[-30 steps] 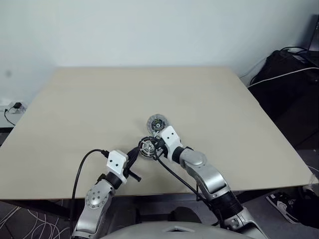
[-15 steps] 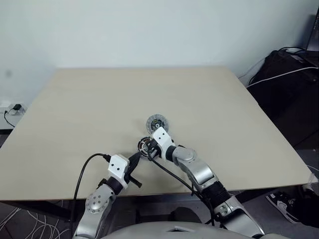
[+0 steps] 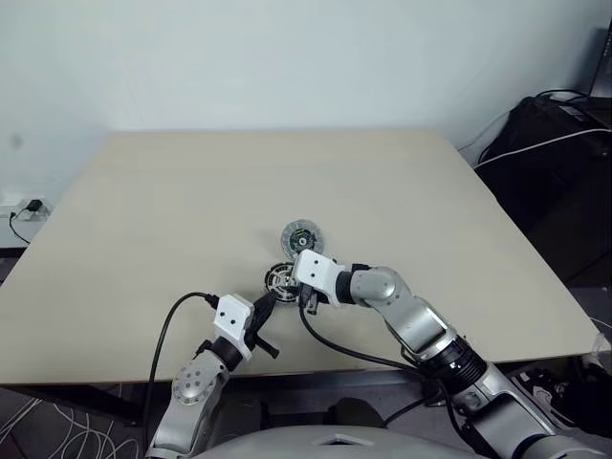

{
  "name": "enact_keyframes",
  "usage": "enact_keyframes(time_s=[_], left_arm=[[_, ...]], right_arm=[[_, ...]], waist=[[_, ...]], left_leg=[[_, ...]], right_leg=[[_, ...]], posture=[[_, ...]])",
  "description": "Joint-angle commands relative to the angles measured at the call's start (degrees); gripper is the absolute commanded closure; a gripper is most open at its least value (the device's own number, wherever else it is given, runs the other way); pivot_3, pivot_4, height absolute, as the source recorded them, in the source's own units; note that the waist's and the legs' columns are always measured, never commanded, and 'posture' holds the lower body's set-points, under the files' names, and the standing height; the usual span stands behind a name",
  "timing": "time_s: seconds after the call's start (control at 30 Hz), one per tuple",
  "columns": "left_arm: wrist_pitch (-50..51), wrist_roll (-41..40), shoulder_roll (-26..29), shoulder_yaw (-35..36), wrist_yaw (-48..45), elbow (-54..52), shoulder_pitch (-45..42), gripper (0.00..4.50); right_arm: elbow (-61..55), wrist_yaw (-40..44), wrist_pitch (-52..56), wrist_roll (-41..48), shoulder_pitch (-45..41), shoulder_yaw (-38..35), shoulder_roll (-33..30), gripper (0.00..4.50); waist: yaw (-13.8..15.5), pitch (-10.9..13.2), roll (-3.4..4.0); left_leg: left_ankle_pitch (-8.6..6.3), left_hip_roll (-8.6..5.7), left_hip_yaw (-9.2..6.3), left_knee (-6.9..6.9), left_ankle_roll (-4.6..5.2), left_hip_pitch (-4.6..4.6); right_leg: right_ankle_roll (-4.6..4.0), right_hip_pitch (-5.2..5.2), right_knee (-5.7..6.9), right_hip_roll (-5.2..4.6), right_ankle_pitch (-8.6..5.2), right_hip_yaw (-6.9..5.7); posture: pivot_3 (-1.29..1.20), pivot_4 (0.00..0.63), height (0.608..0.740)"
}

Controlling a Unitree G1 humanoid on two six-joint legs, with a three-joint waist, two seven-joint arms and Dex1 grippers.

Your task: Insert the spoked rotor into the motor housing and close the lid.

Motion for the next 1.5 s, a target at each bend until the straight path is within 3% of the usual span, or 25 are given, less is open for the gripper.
enact_keyframes(time_s=[0.03,0.17,0.37,0.7,1.03,1.3,1.5], left_arm=[[-1.3,0.2,-0.6,-0.3,0.3,-0.1,-0.9,4.5],[-2.1,0.7,-0.3,-0.2,0.7,0.1,-0.3,4.5],[-2.5,0.7,-0.1,0.2,1.3,0.0,0.5,4.5],[-2.8,0.1,-0.7,0.4,2.2,-0.7,2.2,4.5],[-2.8,-0.2,-1.5,0.1,2.5,-1.0,3.1,4.5],[-2.6,-0.3,-1.8,-0.1,2.3,-0.7,2.5,4.5],[-2.1,-0.3,-2.0,-0.6,2.0,-0.2,1.6,4.5]], right_arm=[[-2.2,3.2,-1.4,-4.3,-3.3,2.5,-3.1,1.95],[-1.4,9.0,-4.4,-8.3,-7.0,6.6,-7.1,1.95],[3.3,13.8,-7.8,-11.4,-11.5,10.2,-6.0,1.95],[10.3,15.6,-10.8,-13.1,-13.0,10.8,-1.8,1.95],[15.3,16.2,-12.5,-14.3,-13.5,9.9,-1.8,1.95],[15.1,16.0,-12.5,-14.4,-12.8,8.6,-2.0,4.37],[10.8,15.5,-9.9,-12.0,-9.7,4.9,-2.4,4.39]], waist=[[0.0,0.0,0.0],[0.0,0.0,0.0],[0.0,0.0,0.0],[0.0,0.0,-0.02],[0.0,-0.1,0.06],[0.1,-0.1,0.07],[0.2,-0.1,0.11]], left_leg=[[0.0,0.0,0.0,0.02,0.0,0.0],[-0.01,0.0,0.0,0.07,0.01,0.0],[-0.01,0.01,-0.01,0.04,0.01,0.0],[-0.01,-0.01,-0.01,0.08,0.0,0.0],[-0.01,-0.01,-0.01,0.06,0.0,0.05],[-0.01,-0.01,0.0,0.07,0.0,0.05],[-0.01,-0.01,0.0,0.07,0.0,0.04]], right_leg=[[0.0,0.01,0.0,0.0,0.0,0.0],[0.0,0.02,0.01,-0.02,0.0,0.0],[-0.02,0.0,0.02,0.0,0.0,-0.02],[-0.02,0.02,0.03,-0.05,0.01,-0.01],[-0.11,0.03,0.09,-0.06,0.06,-0.02],[-0.16,0.03,0.09,-0.08,0.12,-0.04],[-0.16,0.03,0.09,-0.09,0.12,-0.04]], posture=[[0.0,0.0,0.74],[0.0,0.0,0.74],[0.0,0.0,0.74],[0.0,0.0,0.74],[0.0,0.0,0.74],[0.0,0.0,0.74],[0.0,0.0,0.74]])
